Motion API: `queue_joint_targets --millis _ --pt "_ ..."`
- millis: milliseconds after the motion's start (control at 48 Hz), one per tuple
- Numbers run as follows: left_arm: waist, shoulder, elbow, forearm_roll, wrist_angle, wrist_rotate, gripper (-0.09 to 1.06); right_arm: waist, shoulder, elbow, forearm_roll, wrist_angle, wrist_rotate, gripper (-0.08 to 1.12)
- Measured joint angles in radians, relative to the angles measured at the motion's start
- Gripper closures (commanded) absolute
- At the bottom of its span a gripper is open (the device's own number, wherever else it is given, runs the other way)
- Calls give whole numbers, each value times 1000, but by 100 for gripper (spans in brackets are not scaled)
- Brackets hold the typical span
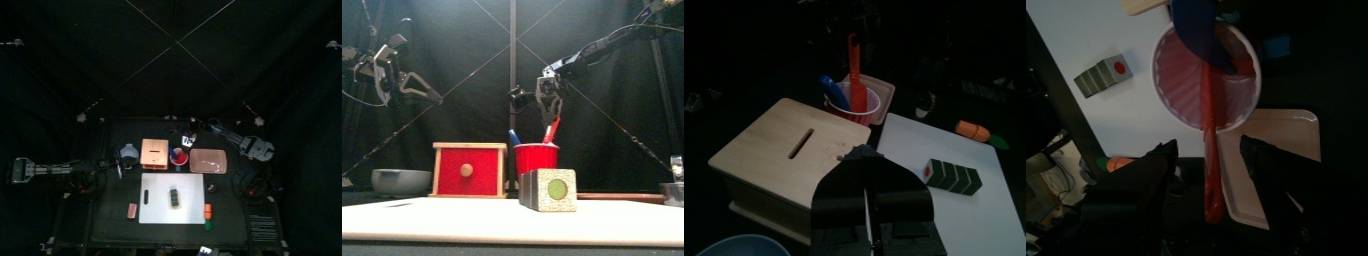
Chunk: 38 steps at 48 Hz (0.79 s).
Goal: Place sushi on board then cut the sushi with the knife then place the pieces on the plate
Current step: Pick knife at handle with right hand
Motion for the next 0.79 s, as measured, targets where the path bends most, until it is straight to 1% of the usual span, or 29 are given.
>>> queue_joint_targets --millis 83,271,458,625,792 --pt "0 2 0 0 2 0 99 0 0 2 0 -2 -2 22" --pt "0 0 0 0 2 0 99 3 8 3 0 0 0 41" --pt "0 2 0 0 0 0 99 6 15 5 0 0 0 55" --pt "0 0 0 0 2 0 99 6 15 5 0 0 2 64" --pt "0 0 -2 0 2 0 99 6 15 -5 -2 -9 3 70"
